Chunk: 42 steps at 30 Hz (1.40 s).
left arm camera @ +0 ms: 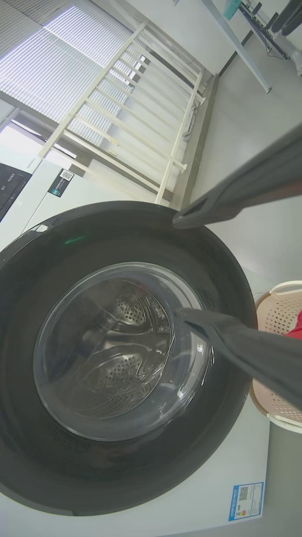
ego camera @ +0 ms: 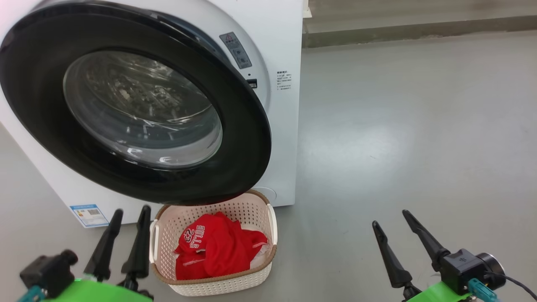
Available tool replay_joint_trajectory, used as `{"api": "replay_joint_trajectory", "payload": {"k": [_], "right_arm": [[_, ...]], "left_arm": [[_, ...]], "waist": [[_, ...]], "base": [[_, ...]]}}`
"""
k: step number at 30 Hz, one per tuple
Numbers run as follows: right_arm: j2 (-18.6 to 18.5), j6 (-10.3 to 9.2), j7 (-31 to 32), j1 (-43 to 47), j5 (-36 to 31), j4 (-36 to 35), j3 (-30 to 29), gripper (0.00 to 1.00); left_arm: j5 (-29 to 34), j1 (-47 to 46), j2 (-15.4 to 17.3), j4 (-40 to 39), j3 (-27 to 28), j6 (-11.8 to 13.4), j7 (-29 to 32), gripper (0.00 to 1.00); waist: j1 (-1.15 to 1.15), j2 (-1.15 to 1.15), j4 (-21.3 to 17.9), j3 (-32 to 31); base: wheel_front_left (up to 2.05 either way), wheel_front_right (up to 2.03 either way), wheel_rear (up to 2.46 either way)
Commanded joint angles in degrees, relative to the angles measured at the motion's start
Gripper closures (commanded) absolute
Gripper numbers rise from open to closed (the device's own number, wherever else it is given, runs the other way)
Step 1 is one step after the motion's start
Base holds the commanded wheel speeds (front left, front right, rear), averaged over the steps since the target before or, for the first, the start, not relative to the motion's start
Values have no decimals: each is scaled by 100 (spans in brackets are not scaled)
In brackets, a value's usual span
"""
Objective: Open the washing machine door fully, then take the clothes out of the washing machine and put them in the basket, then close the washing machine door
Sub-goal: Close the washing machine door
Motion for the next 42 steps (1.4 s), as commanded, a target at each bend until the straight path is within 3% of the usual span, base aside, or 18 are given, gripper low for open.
{"api": "replay_joint_trajectory", "payload": {"k": [1, 11, 21, 28, 42], "right_arm": [[-5, 35, -37, -91, -54, -201, 51, 0], [94, 35, -37, 187, -259, -610, -409, 0], [146, 35, -37, 483, -264, -790, -550, 0], [156, 35, -37, 557, -225, -835, -492, 0], [140, 35, -37, 562, -203, -871, -423, 0]], "left_arm": [[195, -38, 212, -212, 196, 62, -85, 0], [1249, 594, 370, -438, 332, 347, -193, 0], [1920, 1067, 17, -684, 788, 426, -198, 0], [2136, 1342, -279, -690, 1008, 262, -199, 0], [2547, 1366, -445, -519, 1135, 24, -199, 0]], "waist": [[0, 0, -1, -32], [0, 0, 44, -98], [0, 0, -32, -180], [0, 0, -63, -227], [0, 0, -25, -215]], "base": [[0, 0, 0], [0, 0, 0], [0, 0, 0], [0, 0, 0], [0, 0, 0]]}}
